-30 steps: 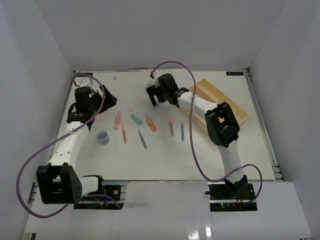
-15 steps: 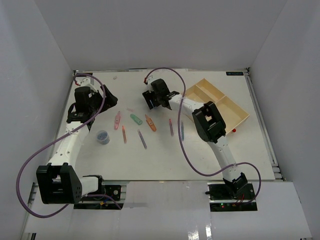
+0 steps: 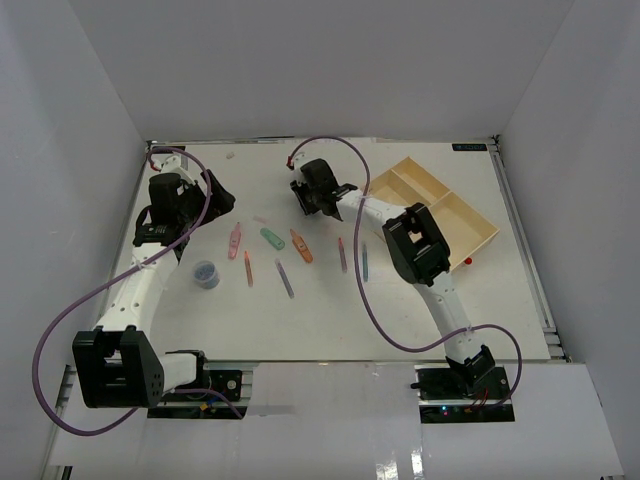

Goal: Sort the stationery into containers
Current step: Pick up the stationery from the center of the board, then place the stationery in the storage box.

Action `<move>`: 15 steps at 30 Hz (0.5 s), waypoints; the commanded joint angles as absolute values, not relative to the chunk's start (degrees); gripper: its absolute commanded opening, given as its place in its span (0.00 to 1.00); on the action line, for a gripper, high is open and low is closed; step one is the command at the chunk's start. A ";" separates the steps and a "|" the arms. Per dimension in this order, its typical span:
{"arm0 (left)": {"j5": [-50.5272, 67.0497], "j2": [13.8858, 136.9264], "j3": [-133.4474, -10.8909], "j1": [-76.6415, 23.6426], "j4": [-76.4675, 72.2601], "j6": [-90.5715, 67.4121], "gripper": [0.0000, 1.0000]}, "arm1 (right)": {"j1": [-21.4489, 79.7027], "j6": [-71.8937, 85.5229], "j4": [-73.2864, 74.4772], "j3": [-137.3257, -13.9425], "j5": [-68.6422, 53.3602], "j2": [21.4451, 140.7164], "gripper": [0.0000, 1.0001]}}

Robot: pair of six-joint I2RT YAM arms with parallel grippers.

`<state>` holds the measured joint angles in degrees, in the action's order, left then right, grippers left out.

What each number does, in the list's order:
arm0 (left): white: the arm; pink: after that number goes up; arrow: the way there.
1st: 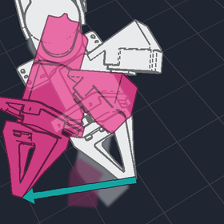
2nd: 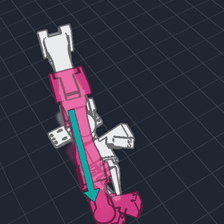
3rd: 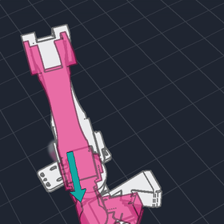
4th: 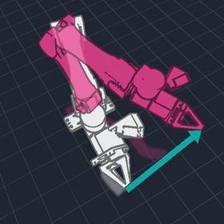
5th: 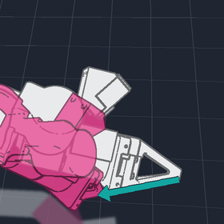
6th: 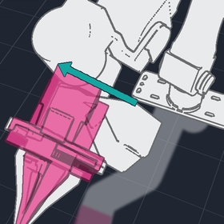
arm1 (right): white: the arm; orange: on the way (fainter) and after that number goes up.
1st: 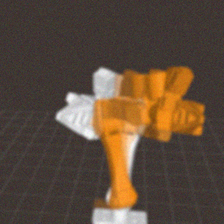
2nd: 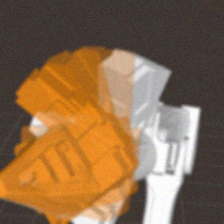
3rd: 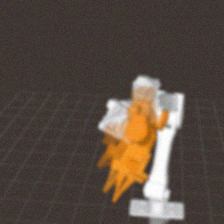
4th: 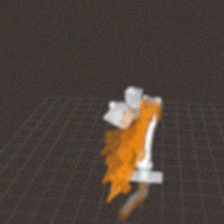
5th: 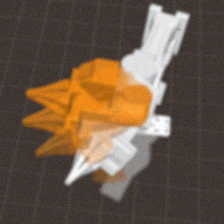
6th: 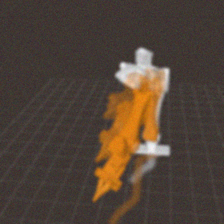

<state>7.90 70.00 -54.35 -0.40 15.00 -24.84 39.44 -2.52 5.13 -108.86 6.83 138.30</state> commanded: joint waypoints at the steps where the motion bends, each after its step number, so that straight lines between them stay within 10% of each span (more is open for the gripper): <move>1: 7.30 69.61 -54.93 -0.44 15.03 -23.91 0.98 | 39.29 -5.26 3.60 -108.11 6.60 132.29 0.22; 15: 7.21 68.73 -54.93 -0.44 15.20 -23.47 0.98 | 30.07 -32.51 4.57 -88.27 7.92 105.12 0.13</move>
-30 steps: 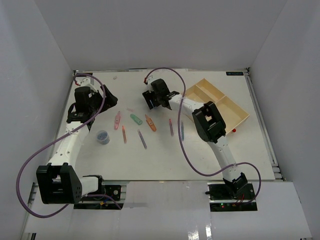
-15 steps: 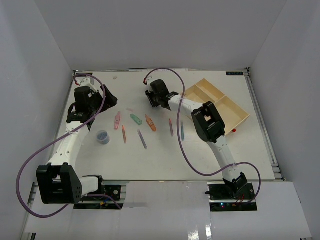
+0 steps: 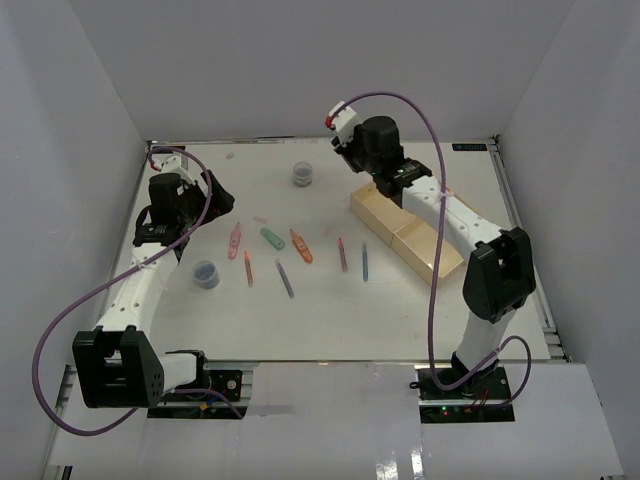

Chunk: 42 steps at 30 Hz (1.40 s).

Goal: Sort the stationery into containers
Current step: Place the stationery in the storage box.

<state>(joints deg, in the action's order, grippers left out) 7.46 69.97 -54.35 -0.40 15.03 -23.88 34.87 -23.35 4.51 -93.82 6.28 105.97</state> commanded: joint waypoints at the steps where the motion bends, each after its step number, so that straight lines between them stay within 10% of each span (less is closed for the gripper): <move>1: 7.56 68.56 -54.84 -0.44 15.12 -23.64 0.98 | 27.27 -33.56 4.66 -87.29 7.56 104.68 0.13; 25: 9.32 71.10 -55.20 -0.44 15.56 -23.99 0.98 | 8.97 -36.30 2.29 -85.60 -1.76 113.99 0.24; 34: 9.49 71.10 -55.11 -0.44 15.38 -23.91 0.98 | 8.88 -35.69 2.55 -86.66 -0.79 113.03 0.77; 42: 10.19 70.84 -55.20 -0.44 15.56 -24.17 0.98 | 11.07 -33.49 5.97 -88.77 -1.93 103.63 0.82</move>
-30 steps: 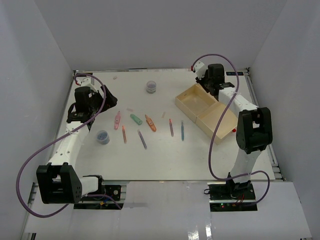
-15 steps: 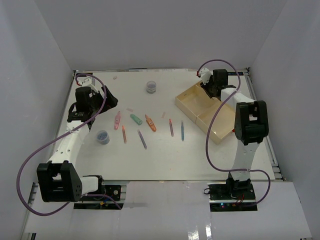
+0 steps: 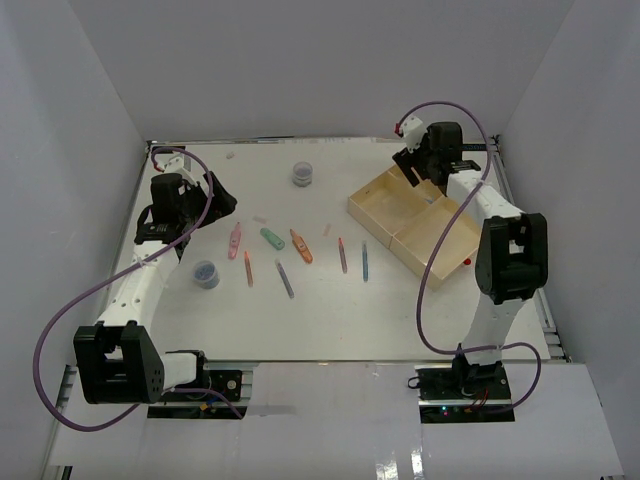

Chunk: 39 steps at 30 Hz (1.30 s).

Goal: Sort the stationery into containers
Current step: Place the stationery in the storage box, then pick up the stationery from the center of the board.

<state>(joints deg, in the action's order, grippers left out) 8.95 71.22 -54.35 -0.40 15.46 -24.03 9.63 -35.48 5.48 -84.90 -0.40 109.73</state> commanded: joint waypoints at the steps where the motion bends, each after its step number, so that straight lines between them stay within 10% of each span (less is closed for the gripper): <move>1: 10.37 70.75 -55.28 -0.44 15.47 -24.26 0.98 | 12.99 -33.05 6.67 -88.94 -1.93 102.06 0.82; 18: 7.65 68.03 -55.02 -0.44 15.56 -22.85 0.98 | 47.36 -11.60 8.88 -92.98 -5.19 112.49 0.82; 39: 6.68 67.15 -54.84 -0.44 15.47 -22.50 0.98 | 51.86 -11.43 5.27 -106.43 -3.60 134.20 0.68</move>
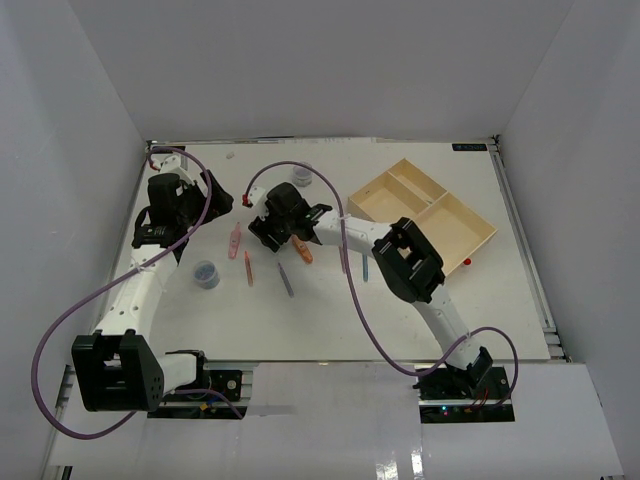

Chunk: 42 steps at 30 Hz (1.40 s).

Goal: Sort the stationery into containers
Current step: Pick up the stationery from the center of the board, then place the stationery in the storage box.

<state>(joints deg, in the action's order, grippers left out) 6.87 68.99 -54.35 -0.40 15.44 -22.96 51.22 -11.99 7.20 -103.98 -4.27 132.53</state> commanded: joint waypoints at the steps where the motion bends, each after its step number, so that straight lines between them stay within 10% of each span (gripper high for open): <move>1: 6.68 67.15 -54.84 -0.44 15.47 -22.50 0.98 | 51.94 -11.25 5.27 -106.44 -3.52 134.38 0.67; 19: 6.86 66.97 -54.75 -0.44 15.56 -22.50 0.98 | 51.94 -13.44 5.98 -105.29 -2.46 127.72 0.29; 42: 7.82 66.97 -54.67 -0.44 15.47 -22.68 0.98 | 20.22 -31.90 1.23 -80.25 7.56 100.98 0.29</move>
